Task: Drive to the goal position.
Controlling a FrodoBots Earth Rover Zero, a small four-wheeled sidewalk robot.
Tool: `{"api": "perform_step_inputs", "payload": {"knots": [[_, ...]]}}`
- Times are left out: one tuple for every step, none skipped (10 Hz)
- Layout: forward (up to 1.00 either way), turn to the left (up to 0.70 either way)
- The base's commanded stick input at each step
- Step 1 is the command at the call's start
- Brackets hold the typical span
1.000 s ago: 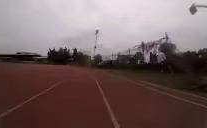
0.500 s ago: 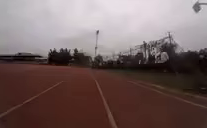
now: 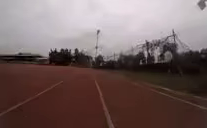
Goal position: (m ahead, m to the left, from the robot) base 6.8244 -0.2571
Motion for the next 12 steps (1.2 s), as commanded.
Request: {"api": "perform_step_inputs", "payload": {"knots": [[0.7,0.0],[0.7,0.0],[0.7,0.0],[0.7,0.0],[0.7,0.0],[0.7,0.0],[0.7,0.0],[0.7,0.0],[0.7,0.0],[0.7,0.0],[0.7,0.0],[0.7,0.0]]}}
